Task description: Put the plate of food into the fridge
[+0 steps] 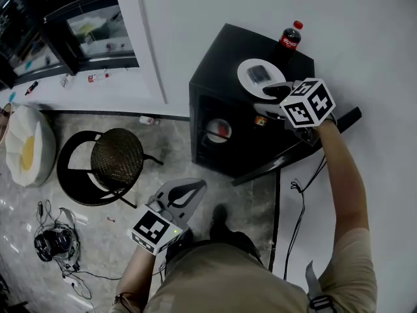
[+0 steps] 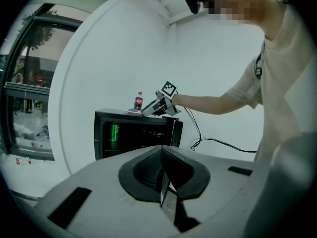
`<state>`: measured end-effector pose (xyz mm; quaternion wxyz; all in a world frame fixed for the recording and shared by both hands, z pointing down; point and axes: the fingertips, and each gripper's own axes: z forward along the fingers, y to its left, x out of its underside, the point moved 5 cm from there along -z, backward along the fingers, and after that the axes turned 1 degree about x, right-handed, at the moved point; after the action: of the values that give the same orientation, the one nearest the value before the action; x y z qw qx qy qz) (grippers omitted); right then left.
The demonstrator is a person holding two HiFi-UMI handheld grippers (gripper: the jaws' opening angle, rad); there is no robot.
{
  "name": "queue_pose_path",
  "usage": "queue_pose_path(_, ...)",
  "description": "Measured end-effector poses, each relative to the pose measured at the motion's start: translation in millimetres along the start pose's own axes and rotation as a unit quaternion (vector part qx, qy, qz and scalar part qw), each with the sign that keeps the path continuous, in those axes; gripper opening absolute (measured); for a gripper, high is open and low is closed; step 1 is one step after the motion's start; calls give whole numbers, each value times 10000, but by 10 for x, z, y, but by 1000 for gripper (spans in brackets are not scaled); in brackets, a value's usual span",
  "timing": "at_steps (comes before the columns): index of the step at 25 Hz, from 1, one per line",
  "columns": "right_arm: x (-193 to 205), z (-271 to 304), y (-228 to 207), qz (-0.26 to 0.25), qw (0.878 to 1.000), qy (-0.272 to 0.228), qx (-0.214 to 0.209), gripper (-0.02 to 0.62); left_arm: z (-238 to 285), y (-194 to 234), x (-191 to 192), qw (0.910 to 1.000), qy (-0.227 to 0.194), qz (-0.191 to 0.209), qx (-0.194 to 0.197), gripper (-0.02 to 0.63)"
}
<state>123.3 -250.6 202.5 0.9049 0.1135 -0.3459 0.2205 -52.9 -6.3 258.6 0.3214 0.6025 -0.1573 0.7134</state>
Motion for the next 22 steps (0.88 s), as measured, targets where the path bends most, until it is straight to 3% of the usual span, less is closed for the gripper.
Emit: queue_pose_path(22, 111, 16, 138, -971, 9925, 228, 705, 247, -39, -1, 24, 9999, 13, -60, 99, 11)
